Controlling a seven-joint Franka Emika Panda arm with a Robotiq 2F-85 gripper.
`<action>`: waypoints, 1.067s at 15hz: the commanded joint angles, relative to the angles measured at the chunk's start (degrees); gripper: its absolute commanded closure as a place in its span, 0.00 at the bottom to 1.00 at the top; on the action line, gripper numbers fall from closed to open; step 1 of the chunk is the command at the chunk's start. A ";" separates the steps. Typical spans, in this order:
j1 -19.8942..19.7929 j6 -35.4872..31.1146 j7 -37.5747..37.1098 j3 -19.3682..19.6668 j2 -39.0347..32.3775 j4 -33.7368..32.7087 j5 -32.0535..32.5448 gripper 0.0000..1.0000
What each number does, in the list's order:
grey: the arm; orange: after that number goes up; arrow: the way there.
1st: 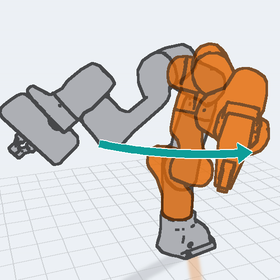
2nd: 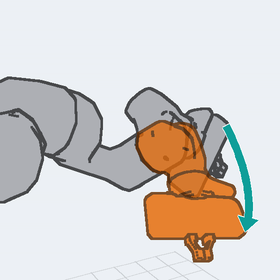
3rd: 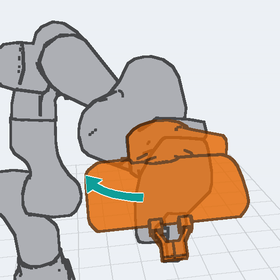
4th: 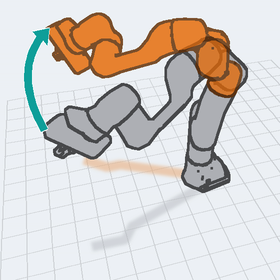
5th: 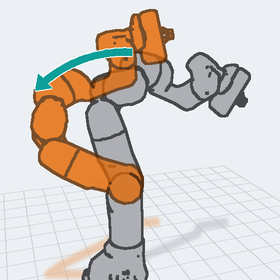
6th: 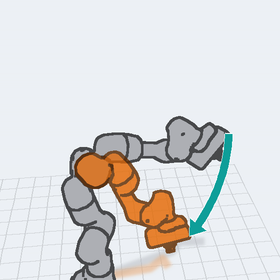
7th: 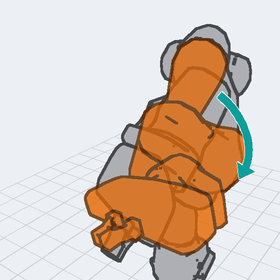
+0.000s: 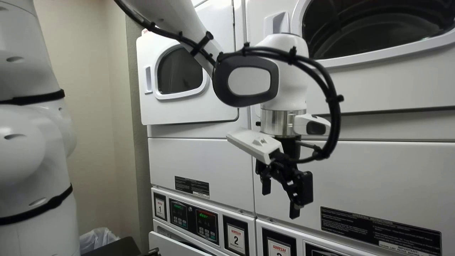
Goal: Turn on the washing machine
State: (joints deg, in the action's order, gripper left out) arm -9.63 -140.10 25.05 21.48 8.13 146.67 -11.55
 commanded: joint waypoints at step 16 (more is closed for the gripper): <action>-18.41 -19.04 39.21 -19.42 -38.54 -18.45 -11.34 0.22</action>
State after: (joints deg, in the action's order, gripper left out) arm -24.28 -156.18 61.42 5.69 -26.99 130.43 -23.80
